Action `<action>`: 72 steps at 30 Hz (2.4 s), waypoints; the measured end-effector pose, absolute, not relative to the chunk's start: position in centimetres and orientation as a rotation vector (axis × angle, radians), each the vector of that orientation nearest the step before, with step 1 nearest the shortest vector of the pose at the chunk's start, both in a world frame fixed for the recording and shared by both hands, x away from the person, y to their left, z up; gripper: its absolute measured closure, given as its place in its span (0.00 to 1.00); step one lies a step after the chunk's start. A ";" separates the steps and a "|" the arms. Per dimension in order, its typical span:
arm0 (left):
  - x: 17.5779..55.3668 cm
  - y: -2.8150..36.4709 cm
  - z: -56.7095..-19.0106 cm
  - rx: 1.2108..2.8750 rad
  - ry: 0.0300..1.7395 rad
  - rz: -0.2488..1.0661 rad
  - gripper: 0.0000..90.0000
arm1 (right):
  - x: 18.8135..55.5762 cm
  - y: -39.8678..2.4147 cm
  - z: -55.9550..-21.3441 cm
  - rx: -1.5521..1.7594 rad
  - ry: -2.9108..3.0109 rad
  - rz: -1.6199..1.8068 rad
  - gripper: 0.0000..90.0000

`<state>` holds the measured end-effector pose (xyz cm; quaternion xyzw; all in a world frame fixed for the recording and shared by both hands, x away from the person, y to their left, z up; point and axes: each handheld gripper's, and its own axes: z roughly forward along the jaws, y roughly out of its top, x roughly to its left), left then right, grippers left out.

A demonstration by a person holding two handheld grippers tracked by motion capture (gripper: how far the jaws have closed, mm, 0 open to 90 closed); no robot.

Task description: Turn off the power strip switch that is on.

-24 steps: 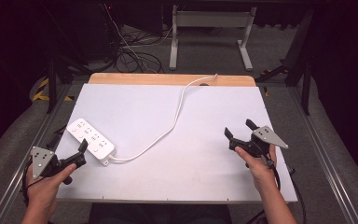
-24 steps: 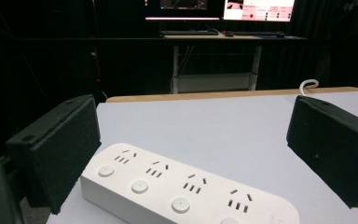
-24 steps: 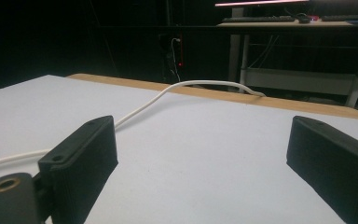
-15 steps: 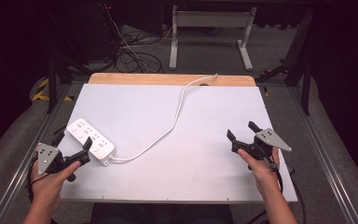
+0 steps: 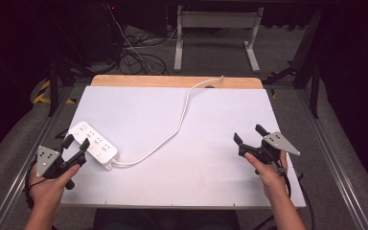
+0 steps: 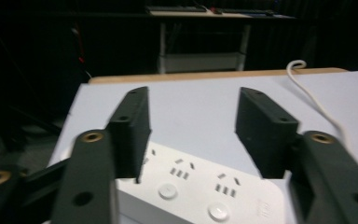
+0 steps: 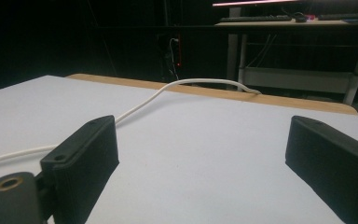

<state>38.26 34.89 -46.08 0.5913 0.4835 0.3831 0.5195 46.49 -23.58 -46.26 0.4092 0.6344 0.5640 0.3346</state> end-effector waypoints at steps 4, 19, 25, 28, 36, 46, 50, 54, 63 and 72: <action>38.1 35.1 -45.9 1.407 1.160 0.883 0.71 | 46.5 -23.6 -46.2 1.067 1.654 1.472 0.11; 39.1 36.0 -45.2 1.445 1.171 0.851 1.00 | 46.1 -23.9 -46.2 1.082 1.642 1.470 0.12; 39.7 36.4 -45.2 1.455 1.191 0.849 1.00 | 46.1 -24.0 -46.2 1.081 1.639 1.476 0.12; 39.4 36.8 -44.9 1.439 1.200 0.843 1.00 | 46.2 -24.0 -46.2 1.085 1.646 1.481 0.12; 39.7 36.3 -44.8 1.516 1.211 0.759 1.00 | 46.2 -23.6 -46.2 1.075 1.663 1.480 0.12; 41.3 35.2 -44.4 1.688 1.192 0.723 1.00 | 46.2 -23.6 -46.2 1.074 1.665 1.485 0.12; 41.8 34.8 -44.3 1.746 1.255 0.668 1.00 | 46.3 -23.6 -46.2 1.075 1.669 1.485 0.12; 41.8 34.7 -44.4 1.781 1.265 0.658 1.00 | 46.3 -23.6 -46.2 1.073 1.672 1.481 0.12; 42.2 34.0 -45.0 1.888 1.262 0.566 1.00 | 46.4 -23.3 -46.3 1.071 1.685 1.482 0.13; 42.6 33.7 -45.6 1.946 1.292 0.529 1.00 | 46.6 -23.3 -46.4 1.067 1.696 1.475 0.13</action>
